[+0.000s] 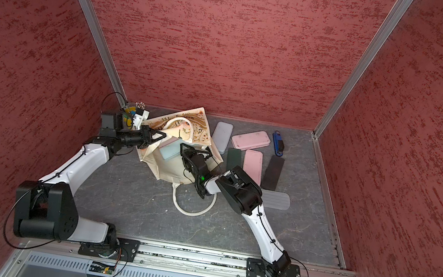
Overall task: Take out the pencil case from the canvas bag
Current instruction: Pick up the pencil case from the canvas bag.
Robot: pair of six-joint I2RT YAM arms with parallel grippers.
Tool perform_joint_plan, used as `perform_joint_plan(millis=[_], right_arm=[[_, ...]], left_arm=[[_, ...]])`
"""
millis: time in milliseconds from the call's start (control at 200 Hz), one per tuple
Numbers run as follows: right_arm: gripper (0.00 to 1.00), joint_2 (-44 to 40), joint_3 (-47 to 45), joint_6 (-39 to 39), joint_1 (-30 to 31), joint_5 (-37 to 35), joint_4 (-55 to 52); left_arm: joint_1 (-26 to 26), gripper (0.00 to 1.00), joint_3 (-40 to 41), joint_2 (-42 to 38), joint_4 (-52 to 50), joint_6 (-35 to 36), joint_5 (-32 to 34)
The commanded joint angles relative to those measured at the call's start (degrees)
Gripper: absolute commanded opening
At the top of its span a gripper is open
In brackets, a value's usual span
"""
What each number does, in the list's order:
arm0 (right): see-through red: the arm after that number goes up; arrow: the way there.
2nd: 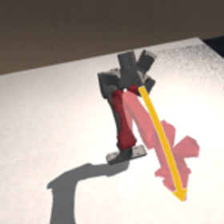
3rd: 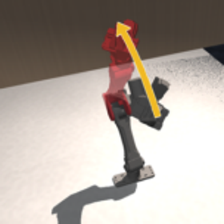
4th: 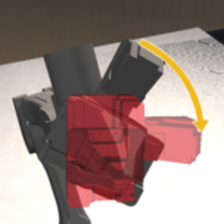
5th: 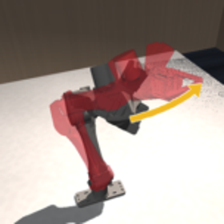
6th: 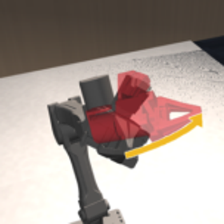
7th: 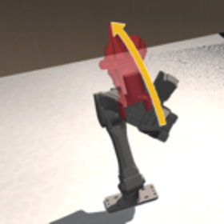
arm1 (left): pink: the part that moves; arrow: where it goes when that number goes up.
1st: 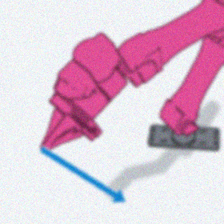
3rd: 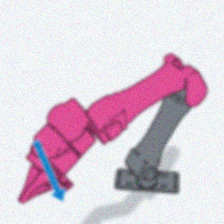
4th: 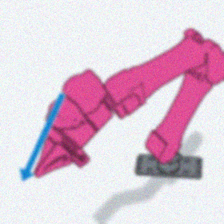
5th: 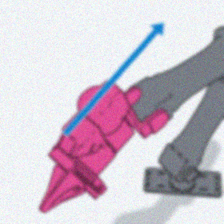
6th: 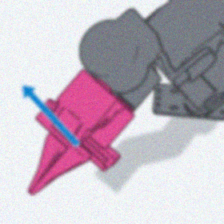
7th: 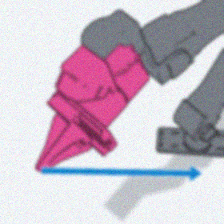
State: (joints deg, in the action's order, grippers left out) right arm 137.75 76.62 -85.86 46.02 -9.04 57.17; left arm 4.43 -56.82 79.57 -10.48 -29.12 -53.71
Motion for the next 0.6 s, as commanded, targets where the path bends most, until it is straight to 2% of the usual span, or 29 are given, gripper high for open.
perform_joint_plan(millis=[0,596], right_arm=[[0.56,-1.83,2.40,0.85,-0.36,0.48,3.39],[0.51,0.23,4.59,1.01,0.11,2.65,3.75]], left_arm=[[-0.21,0.03,0.39,0.49,-0.68,-0.59,-0.87],[-0.32,0.03,0.38,0.31,-0.86,-0.49,-0.87]])
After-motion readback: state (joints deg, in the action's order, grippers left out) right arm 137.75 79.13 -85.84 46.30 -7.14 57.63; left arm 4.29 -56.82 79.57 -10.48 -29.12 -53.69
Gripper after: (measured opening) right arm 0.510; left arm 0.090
